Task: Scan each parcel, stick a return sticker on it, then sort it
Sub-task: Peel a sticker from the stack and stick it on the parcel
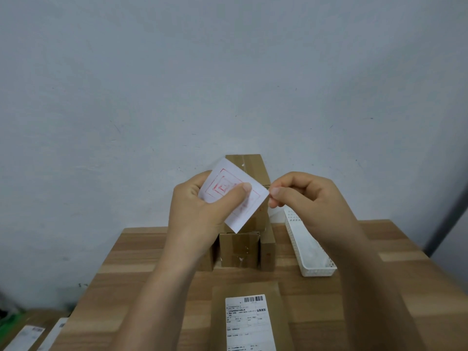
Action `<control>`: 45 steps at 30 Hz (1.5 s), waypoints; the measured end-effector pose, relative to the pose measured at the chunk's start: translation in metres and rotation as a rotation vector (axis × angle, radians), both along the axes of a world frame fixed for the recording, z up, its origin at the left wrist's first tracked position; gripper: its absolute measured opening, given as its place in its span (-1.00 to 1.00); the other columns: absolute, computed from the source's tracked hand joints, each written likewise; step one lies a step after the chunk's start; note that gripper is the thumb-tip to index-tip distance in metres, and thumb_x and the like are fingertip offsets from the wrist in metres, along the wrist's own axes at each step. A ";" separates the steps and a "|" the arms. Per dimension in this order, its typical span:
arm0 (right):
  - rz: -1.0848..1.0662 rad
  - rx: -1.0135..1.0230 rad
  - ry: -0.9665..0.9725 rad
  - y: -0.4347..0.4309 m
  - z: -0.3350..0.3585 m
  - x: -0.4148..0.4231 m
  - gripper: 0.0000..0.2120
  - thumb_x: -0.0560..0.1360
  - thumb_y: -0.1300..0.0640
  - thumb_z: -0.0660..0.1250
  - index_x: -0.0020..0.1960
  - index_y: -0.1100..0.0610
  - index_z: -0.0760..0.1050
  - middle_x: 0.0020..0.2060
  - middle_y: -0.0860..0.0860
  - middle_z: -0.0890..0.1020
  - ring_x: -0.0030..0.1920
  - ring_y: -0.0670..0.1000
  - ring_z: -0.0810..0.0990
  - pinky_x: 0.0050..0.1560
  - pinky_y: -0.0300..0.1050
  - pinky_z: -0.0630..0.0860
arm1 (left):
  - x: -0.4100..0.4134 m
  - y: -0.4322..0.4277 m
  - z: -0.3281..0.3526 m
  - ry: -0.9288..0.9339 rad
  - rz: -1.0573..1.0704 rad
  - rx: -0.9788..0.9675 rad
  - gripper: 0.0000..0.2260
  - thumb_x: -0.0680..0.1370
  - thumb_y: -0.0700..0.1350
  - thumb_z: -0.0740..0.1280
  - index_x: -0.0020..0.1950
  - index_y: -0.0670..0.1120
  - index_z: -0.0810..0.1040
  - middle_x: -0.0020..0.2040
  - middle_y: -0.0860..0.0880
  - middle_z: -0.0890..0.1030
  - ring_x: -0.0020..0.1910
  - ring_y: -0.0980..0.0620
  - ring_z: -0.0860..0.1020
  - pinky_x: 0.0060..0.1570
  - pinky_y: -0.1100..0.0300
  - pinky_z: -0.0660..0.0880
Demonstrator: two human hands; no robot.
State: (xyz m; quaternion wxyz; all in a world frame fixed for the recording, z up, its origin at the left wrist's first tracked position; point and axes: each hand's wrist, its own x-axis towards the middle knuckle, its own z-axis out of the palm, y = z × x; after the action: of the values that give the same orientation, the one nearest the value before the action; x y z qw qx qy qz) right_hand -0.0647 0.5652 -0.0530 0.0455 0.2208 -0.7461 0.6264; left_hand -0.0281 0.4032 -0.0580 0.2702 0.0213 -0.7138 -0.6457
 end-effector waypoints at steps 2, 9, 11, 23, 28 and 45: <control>-0.001 0.017 0.006 -0.001 0.000 0.000 -0.83 0.49 0.22 0.33 -0.23 0.08 0.62 -0.36 -0.02 0.65 -0.26 -0.15 0.59 -0.21 -0.41 0.49 | 0.000 -0.001 -0.001 0.005 -0.008 -0.011 -0.88 0.41 -0.12 0.50 -0.26 0.05 0.62 -0.34 0.19 0.63 -0.34 0.29 0.57 -0.46 0.39 0.43; 0.010 -0.017 -0.014 -0.003 -0.001 0.003 -0.83 0.51 0.24 0.31 -0.23 0.10 0.60 -0.40 -0.07 0.60 -0.32 -0.19 0.55 -0.25 -0.44 0.45 | -0.004 -0.002 -0.007 0.018 0.017 -0.037 -0.87 0.39 -0.08 0.53 -0.11 0.05 0.63 -0.22 0.15 0.66 -0.24 0.26 0.58 -0.37 0.38 0.44; 0.003 -0.055 -0.032 -0.006 -0.003 0.003 -0.83 0.52 0.23 0.31 -0.22 0.10 0.59 -0.41 -0.08 0.59 -0.32 -0.20 0.56 -0.25 -0.44 0.45 | -0.006 -0.001 -0.015 0.040 0.134 -0.149 -0.61 0.36 0.00 0.55 0.12 0.13 0.52 0.02 0.20 0.58 0.01 0.26 0.52 -0.15 0.43 0.42; 0.009 -0.135 -0.024 -0.001 -0.025 0.001 -0.87 0.52 0.26 0.34 -0.19 0.14 0.61 -0.33 -0.03 0.64 -0.21 -0.06 0.62 -0.10 -0.23 0.58 | 0.002 0.030 -0.031 0.140 -0.032 -0.163 -0.94 0.51 -0.09 0.40 -0.10 0.03 0.68 -0.19 0.15 0.68 -0.13 0.17 0.63 -0.13 0.33 0.53; 0.031 -0.159 -0.052 0.010 -0.035 0.003 -0.84 0.51 0.30 0.32 -0.18 0.16 0.62 -0.34 -0.02 0.65 -0.24 -0.11 0.62 -0.14 -0.28 0.55 | 0.005 0.036 -0.044 0.125 -0.092 -0.117 -0.90 0.48 -0.13 0.43 -0.04 0.02 0.69 -0.14 0.16 0.70 -0.08 0.19 0.65 -0.11 0.37 0.52; -0.002 -0.112 -0.069 -0.022 -0.045 0.002 -0.88 0.52 0.24 0.35 -0.17 0.14 0.63 -0.29 -0.01 0.66 -0.23 -0.10 0.61 -0.18 -0.29 0.52 | 0.002 -0.002 -0.054 0.082 -0.119 -0.142 -0.88 0.46 -0.01 0.40 -0.03 0.10 0.68 -0.09 0.18 0.69 0.00 0.18 0.63 -0.04 0.33 0.52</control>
State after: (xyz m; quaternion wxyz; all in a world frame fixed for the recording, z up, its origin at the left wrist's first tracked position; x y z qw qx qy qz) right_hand -0.0628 0.5435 -0.0977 0.0327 0.1956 -0.7114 0.6742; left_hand -0.0262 0.4009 -0.1115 0.2612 -0.0671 -0.7460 -0.6088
